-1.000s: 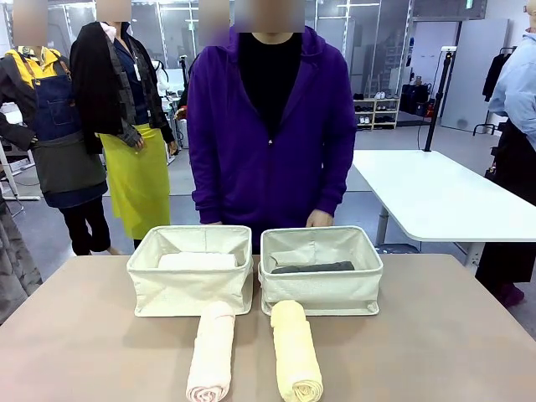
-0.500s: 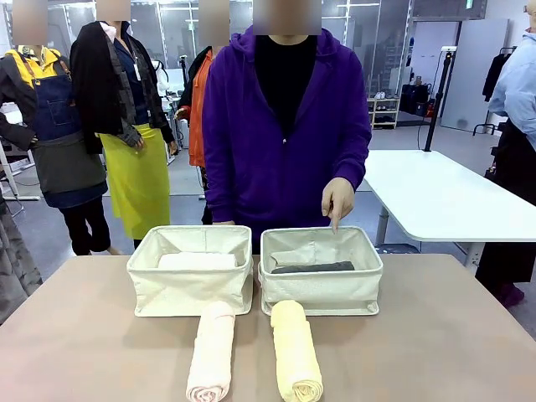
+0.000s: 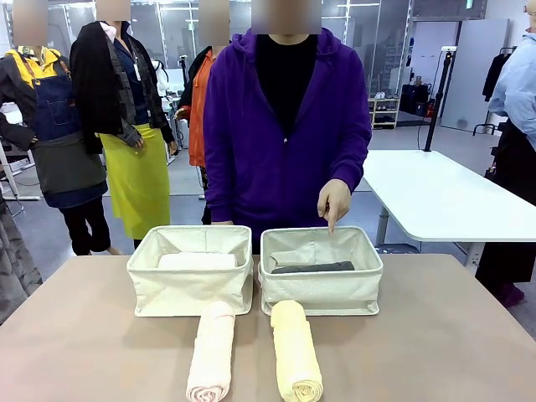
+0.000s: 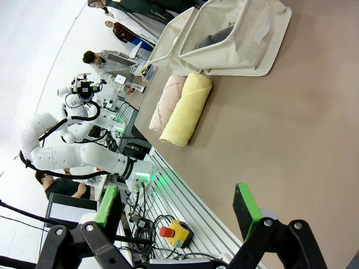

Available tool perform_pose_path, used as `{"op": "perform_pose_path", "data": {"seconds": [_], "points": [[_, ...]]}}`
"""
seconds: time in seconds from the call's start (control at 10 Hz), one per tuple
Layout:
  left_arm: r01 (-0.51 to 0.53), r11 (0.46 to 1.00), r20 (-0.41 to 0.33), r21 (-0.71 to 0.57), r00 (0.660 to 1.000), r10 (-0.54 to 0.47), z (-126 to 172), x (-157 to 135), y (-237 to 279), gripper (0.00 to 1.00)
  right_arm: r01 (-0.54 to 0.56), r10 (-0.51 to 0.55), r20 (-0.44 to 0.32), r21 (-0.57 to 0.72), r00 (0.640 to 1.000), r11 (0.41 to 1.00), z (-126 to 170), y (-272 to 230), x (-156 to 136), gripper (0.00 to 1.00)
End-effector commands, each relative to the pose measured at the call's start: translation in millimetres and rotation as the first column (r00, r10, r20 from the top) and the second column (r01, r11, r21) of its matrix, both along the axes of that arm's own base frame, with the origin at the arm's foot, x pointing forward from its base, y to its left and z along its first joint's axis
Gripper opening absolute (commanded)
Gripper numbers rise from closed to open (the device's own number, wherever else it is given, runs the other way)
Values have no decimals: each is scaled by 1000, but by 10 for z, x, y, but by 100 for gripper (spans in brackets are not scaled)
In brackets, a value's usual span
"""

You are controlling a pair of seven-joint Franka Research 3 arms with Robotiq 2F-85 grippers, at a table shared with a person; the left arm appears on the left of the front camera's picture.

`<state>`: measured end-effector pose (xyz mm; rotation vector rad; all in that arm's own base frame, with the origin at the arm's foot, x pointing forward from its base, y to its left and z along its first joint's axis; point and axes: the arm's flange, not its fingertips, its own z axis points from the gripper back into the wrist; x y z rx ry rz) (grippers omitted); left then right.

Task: Divide the towels into two baskets.
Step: Pick up one hotel-folded towel from the bottom of the table and place it in the Fabric basket indicated by the person.

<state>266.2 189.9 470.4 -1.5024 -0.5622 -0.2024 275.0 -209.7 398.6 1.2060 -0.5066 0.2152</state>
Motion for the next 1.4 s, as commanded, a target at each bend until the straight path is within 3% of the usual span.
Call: {"op": "perform_pose_path", "data": {"seconds": [0.0,0.3,0.4,0.6,0.8,1.0,1.3], "points": [[3,1000,5,-18,1000,-3,45,-23,13,100,-103,103,1,-49,995,993,128,247,56,100],[3,1000,5,-18,1000,-3,45,-23,13,100,-255,237,-103,-221,966,941,294,1007,300,100],[3,1000,5,-18,1000,-3,45,-23,13,100,-286,245,-168,-300,955,910,314,1333,403,100],[3,1000,5,-18,1000,-3,45,-23,13,100,-323,244,-257,-337,935,884,227,2001,597,100],[3,1000,5,-18,1000,-3,45,-23,13,100,-263,162,-258,-430,953,864,-10,2693,709,100],[3,1000,5,-18,1000,-3,45,-23,13,100,-173,54,-231,-533,971,829,-14,3192,757,100],[3,1000,5,-18,1000,-3,45,-23,13,100,-133,-22,-243,-602,970,788,-154,3804,807,100]]}}
